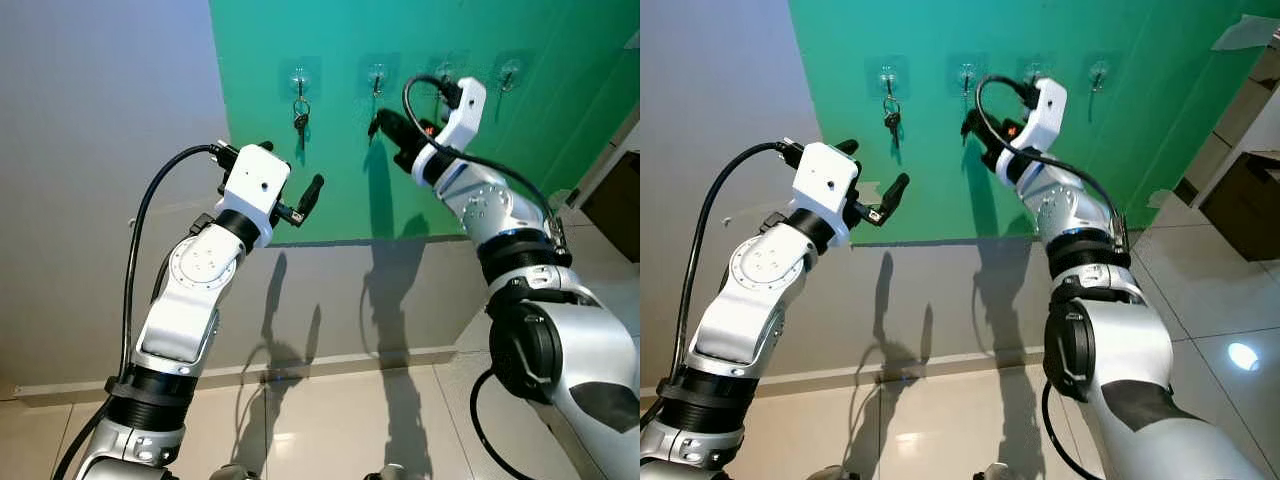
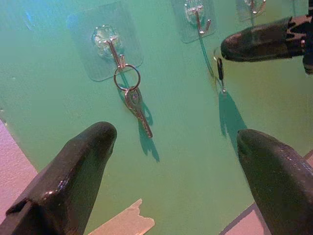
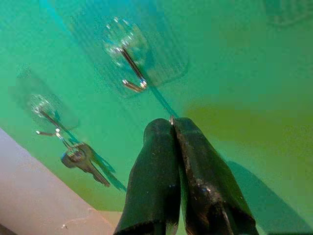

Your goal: Hang keys on a hook

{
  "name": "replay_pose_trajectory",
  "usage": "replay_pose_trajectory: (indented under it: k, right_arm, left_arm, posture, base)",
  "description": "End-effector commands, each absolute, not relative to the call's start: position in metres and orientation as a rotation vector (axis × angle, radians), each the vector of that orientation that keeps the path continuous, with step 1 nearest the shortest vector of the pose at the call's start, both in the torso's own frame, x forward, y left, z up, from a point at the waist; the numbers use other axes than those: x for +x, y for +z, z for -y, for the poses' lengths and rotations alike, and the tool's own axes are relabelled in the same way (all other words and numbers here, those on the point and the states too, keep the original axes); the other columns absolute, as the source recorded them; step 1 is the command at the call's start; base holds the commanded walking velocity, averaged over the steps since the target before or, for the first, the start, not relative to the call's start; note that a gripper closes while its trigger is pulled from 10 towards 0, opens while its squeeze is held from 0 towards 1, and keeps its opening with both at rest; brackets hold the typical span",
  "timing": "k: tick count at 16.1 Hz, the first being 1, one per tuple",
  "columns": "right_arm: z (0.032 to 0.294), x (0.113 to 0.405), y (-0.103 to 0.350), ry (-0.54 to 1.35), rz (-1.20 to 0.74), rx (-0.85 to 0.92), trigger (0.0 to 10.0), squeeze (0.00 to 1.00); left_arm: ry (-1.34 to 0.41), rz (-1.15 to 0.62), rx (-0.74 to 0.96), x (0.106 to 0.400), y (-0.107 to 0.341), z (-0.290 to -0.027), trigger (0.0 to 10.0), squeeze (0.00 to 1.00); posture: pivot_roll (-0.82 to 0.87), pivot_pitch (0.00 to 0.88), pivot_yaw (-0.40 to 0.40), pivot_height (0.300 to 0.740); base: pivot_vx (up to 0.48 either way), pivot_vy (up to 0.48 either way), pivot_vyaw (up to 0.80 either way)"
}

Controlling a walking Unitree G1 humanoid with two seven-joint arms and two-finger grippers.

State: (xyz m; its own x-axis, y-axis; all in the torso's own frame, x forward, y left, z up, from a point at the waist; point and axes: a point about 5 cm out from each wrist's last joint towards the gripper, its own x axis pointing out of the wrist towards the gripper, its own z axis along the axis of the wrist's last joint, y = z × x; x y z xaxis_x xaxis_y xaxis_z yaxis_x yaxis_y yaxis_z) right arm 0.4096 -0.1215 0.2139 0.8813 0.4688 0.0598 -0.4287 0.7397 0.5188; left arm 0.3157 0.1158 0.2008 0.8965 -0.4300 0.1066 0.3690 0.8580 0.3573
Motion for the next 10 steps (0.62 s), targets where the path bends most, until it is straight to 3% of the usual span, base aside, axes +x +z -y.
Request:
replay_pose_trajectory:
  k: [1,10]
  right_arm:
    - [0.124,0.41,0.214,0.481,-0.084,0.537,10.0,0.0]
    - [0.123,0.403,0.232,0.662,0.005,0.557,10.0,0.0]
  left_arm:
    - [-0.442,0.2,0.346,0.315,0.206,-0.111,10.0,0.0]
    - [-0.447,0.2,0.344,0.316,0.205,-0.112,10.0,0.0]
  posture:
    - [-0.05,0.0,-0.037,0.718]
    - [-0.05,0.0,-0.036,0.718]
  base:
    - [0.0,0.0,0.0]
    - [0.0,0.0,0.0]
